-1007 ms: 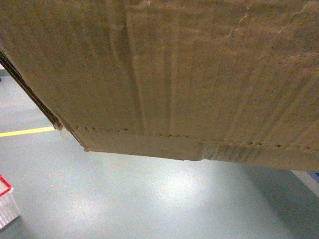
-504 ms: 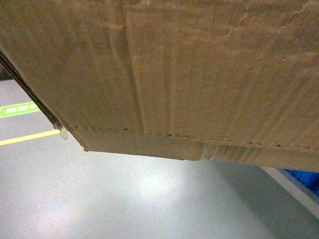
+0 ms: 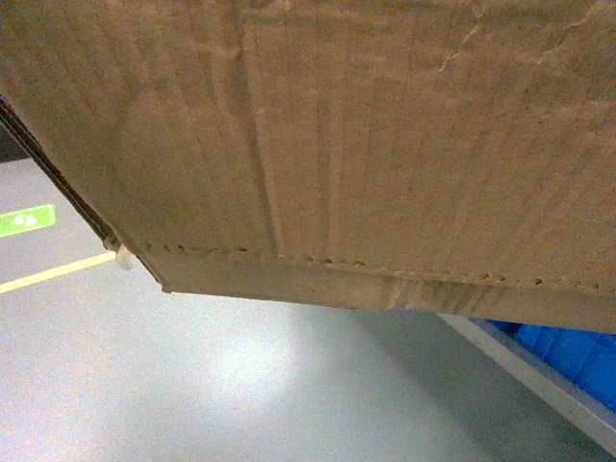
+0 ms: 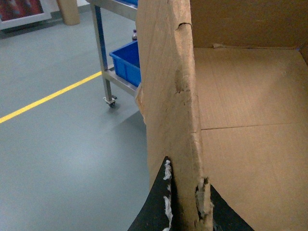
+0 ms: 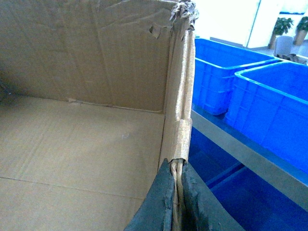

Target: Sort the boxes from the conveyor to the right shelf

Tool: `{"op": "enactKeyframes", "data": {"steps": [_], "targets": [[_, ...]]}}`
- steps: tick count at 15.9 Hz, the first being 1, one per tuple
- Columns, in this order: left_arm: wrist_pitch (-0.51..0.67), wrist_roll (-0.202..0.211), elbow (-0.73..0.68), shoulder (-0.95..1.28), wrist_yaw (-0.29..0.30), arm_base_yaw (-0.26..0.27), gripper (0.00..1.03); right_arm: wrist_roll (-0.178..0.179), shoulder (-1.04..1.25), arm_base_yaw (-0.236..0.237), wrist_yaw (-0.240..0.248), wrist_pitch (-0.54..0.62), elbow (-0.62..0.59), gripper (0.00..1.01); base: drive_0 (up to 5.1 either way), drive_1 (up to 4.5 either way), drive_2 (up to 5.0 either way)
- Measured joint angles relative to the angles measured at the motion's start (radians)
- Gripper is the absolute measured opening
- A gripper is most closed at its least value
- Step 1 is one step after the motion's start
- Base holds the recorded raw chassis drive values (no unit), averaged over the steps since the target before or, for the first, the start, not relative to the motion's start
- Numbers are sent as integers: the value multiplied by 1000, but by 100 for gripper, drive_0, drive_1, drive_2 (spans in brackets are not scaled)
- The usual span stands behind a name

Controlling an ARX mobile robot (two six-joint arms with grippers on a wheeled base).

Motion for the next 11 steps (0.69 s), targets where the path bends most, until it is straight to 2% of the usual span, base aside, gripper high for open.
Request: {"op": "enactKeyframes", "data": {"steps": [11], "targets": [[0,0,0,0,0,0,4,0,0,0,0,-1,0,2,-159,-159,-159]]}}
